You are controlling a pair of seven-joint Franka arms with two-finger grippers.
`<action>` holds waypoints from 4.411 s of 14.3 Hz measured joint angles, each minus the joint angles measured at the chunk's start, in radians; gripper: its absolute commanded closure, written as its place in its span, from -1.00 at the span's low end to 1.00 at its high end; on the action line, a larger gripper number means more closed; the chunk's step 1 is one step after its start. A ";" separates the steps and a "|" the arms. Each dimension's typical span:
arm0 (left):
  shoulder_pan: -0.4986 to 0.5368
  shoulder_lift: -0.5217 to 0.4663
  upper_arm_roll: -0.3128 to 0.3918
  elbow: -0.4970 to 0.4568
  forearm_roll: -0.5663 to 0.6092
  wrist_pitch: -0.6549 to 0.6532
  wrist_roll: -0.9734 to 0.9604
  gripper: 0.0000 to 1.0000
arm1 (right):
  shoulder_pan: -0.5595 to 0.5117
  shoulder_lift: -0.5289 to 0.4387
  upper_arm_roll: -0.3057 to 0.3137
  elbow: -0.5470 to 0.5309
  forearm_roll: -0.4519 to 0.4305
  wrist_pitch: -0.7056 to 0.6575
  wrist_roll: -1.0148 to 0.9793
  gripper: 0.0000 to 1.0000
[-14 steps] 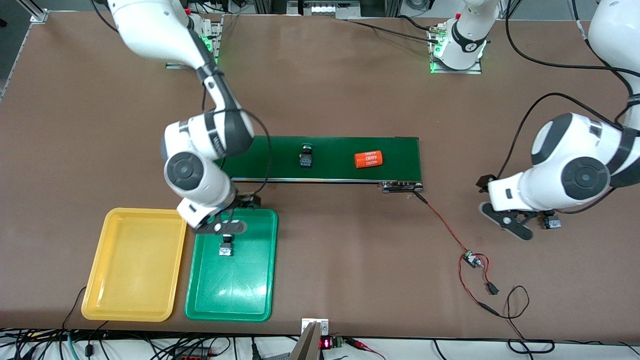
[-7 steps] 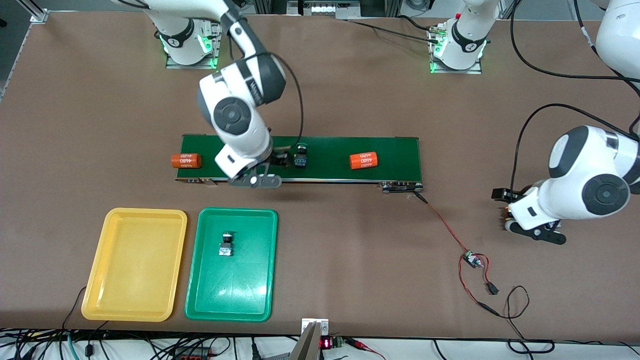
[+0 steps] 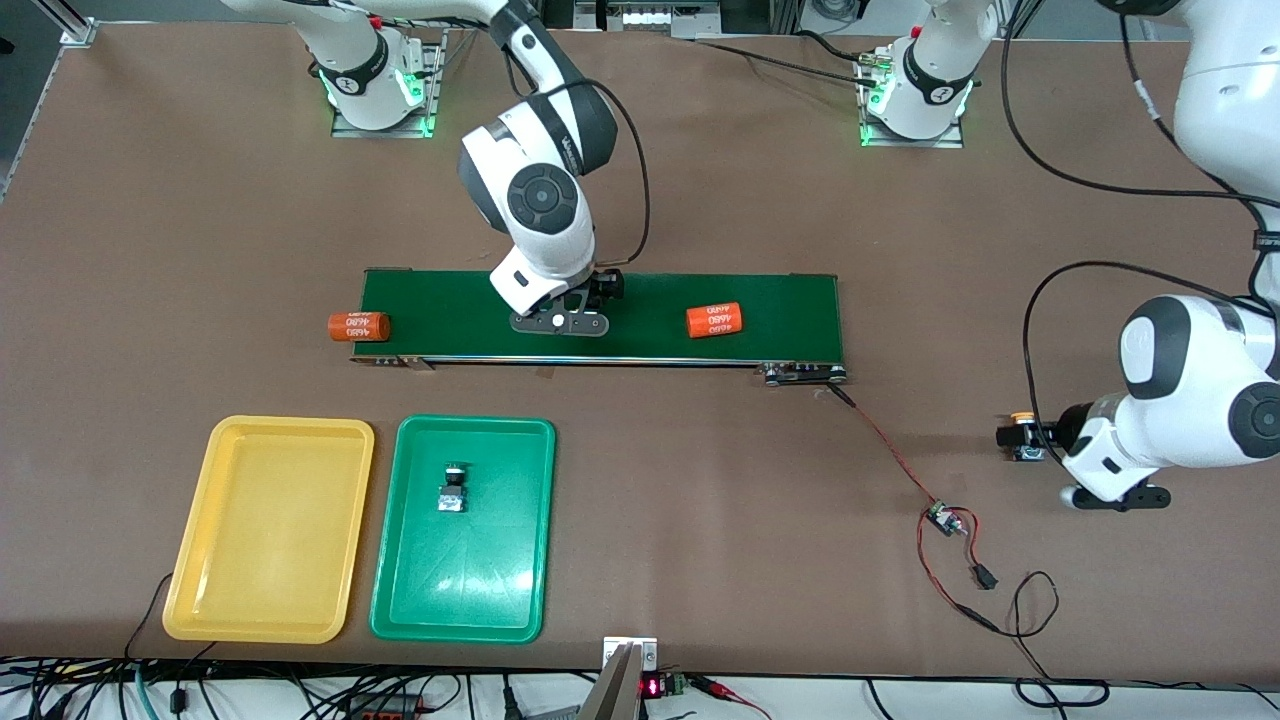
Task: Sort buttons by color to trays
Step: 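Grasp the second green button with the right gripper while the left grasps a yellow button, then place the green button in the green tray while the left gripper carries the yellow button, then release the yellow button on the belt while the right gripper moves to the yellow tray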
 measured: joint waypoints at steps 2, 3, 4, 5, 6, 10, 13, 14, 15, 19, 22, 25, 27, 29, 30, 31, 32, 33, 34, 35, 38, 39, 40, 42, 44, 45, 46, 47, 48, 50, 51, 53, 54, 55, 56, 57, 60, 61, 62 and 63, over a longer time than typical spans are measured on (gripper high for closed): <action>-0.022 -0.001 0.046 -0.036 -0.018 0.090 0.022 -1.00 | 0.003 0.030 0.000 -0.001 0.000 0.022 0.000 -1.00; -0.034 -0.002 0.071 -0.050 -0.018 0.130 0.060 -1.00 | 0.005 0.046 0.000 -0.001 0.000 0.032 0.000 -1.00; -0.045 -0.002 0.097 -0.063 -0.019 0.164 0.099 -1.00 | 0.006 0.061 0.000 -0.002 0.000 0.041 0.000 -0.92; -0.050 -0.002 0.113 -0.080 -0.019 0.191 0.123 -1.00 | 0.006 0.076 0.000 -0.002 0.000 0.046 0.000 -0.24; -0.050 -0.002 0.121 -0.100 -0.019 0.209 0.137 -1.00 | 0.006 0.086 0.000 -0.002 0.000 0.050 0.001 0.20; -0.051 -0.001 0.128 -0.191 -0.019 0.259 0.152 -1.00 | 0.002 0.087 -0.009 0.001 0.000 0.051 0.025 1.00; -0.051 0.002 0.134 -0.229 -0.019 0.314 0.163 -0.94 | -0.001 0.074 -0.019 0.007 0.000 0.051 0.050 1.00; -0.051 0.003 0.136 -0.236 -0.019 0.332 0.167 -0.58 | -0.002 0.071 -0.021 0.010 0.000 0.051 0.053 1.00; -0.051 0.005 0.139 -0.241 -0.019 0.346 0.179 -0.22 | -0.005 0.070 -0.024 0.017 0.000 0.051 0.053 1.00; -0.050 0.005 0.144 -0.246 -0.019 0.374 0.227 0.56 | -0.066 0.072 -0.036 0.078 -0.003 0.054 0.049 1.00; -0.048 0.002 0.147 -0.245 -0.019 0.376 0.235 0.61 | -0.146 0.104 -0.038 0.161 -0.042 0.056 0.015 1.00; -0.053 -0.029 0.128 -0.216 -0.020 0.255 0.236 0.61 | -0.218 0.169 -0.038 0.242 -0.051 0.071 -0.095 1.00; -0.057 -0.077 0.080 -0.190 -0.030 0.110 0.233 0.61 | -0.253 0.226 -0.037 0.303 -0.051 0.090 -0.192 1.00; -0.065 -0.129 0.021 -0.185 -0.045 -0.037 0.221 0.61 | -0.274 0.291 -0.034 0.361 -0.050 0.121 -0.266 1.00; -0.068 -0.145 -0.019 -0.186 -0.051 -0.094 0.193 0.61 | -0.278 0.322 -0.032 0.384 -0.050 0.150 -0.288 1.00; -0.075 -0.155 -0.060 -0.188 -0.054 -0.128 0.141 0.61 | -0.278 0.351 -0.030 0.405 -0.050 0.187 -0.300 1.00; -0.088 -0.161 -0.096 -0.191 -0.056 -0.144 0.069 0.61 | -0.278 0.380 -0.026 0.428 -0.050 0.218 -0.304 1.00; -0.107 -0.166 -0.125 -0.192 -0.056 -0.158 -0.007 0.61 | -0.278 0.408 -0.021 0.455 -0.050 0.239 -0.305 1.00; -0.129 -0.170 -0.156 -0.193 -0.057 -0.172 -0.077 0.61 | -0.278 0.435 -0.019 0.485 -0.049 0.247 -0.306 1.00; -0.146 -0.173 -0.195 -0.195 -0.058 -0.179 -0.142 0.61 | -0.283 0.458 -0.019 0.513 -0.049 0.249 -0.315 1.00; -0.176 -0.177 -0.294 -0.224 -0.062 -0.173 -0.288 0.61 | -0.350 0.503 0.021 0.553 -0.047 0.267 -0.408 0.89; -0.180 -0.179 -0.314 -0.248 -0.083 -0.148 -0.319 0.61 | -0.392 0.514 0.062 0.562 -0.047 0.273 -0.432 0.09; -0.181 -0.180 -0.328 -0.281 -0.106 -0.104 -0.343 0.60 | -0.429 0.524 0.100 0.571 -0.047 0.275 -0.445 -0.99; -0.181 -0.180 -0.353 -0.365 -0.124 0.016 -0.388 0.54 | -0.462 0.536 0.133 0.584 -0.047 0.276 -0.456 -1.00; -0.181 -0.179 -0.364 -0.432 -0.126 0.120 -0.418 -0.51 | -0.462 0.538 0.142 0.588 -0.047 0.276 -0.450 -1.00; -0.181 -0.179 -0.364 -0.450 -0.126 0.145 -0.424 -1.00 | -0.460 0.538 0.146 0.594 -0.046 0.275 -0.432 -1.00; -0.180 -0.180 -0.364 -0.456 -0.126 0.155 -0.429 -1.00 | -0.459 0.535 0.148 0.602 -0.046 0.271 -0.407 -1.00; -0.176 -0.183 -0.364 -0.455 -0.126 0.156 -0.430 -1.00 | -0.457 0.532 0.148 0.611 -0.046 0.262 -0.377 -1.00; -0.171 -0.191 -0.364 -0.450 -0.126 0.156 -0.430 -1.00 | -0.456 0.525 0.148 0.622 -0.046 0.245 -0.344 -1.00; -0.150 -0.228 -0.360 -0.432 -0.126 0.149 -0.431 -1.00 | -0.459 0.488 0.146 0.636 -0.046 0.178 -0.293 -1.00; -0.136 -0.253 -0.351 -0.423 -0.126 0.137 -0.431 -1.00 | -0.461 0.459 0.140 0.641 -0.047 0.122 -0.281 -1.00; -0.115 -0.300 -0.299 -0.397 -0.126 0.089 -0.429 -1.00 | -0.468 0.389 0.109 0.646 -0.047 0.003 -0.276 -1.00; -0.110 -0.315 -0.263 -0.385 -0.124 0.066 -0.416 -1.00 | -0.472 0.352 0.093 0.647 -0.047 -0.050 -0.276 -1.00; -0.108 -0.324 -0.224 -0.377 -0.114 0.050 -0.382 -1.00 | -0.476 0.316 0.075 0.648 -0.047 -0.099 -0.276 -1.00; -0.106 -0.327 -0.185 -0.373 -0.090 0.044 -0.331 -1.00 | -0.479 0.282 0.053 0.647 -0.047 -0.138 -0.276 -1.00; -0.104 -0.327 -0.145 -0.372 -0.053 0.043 -0.281 -1.00 | -0.482 0.255 0.032 0.647 -0.047 -0.165 -0.276 -1.00; -0.099 -0.319 -0.027 -0.373 0.087 0.052 -0.182 -1.00 | -0.493 0.209 -0.007 0.644 -0.047 -0.230 -0.277 -1.00; -0.097 -0.311 0.004 -0.373 0.145 0.081 -0.174 -1.00 | -0.497 0.206 -0.013 0.644 -0.047 -0.237 -0.277 -1.00; -0.095 -0.300 0.034 -0.373 0.192 0.122 -0.174 -1.00 | -0.500 0.205 -0.019 0.644 -0.047 -0.240 -0.277 -1.00; -0.087 -0.288 0.056 -0.373 0.214 0.151 -0.173 -1.00 | -0.501 0.205 -0.022 0.643 -0.047 -0.242 -0.277 -1.00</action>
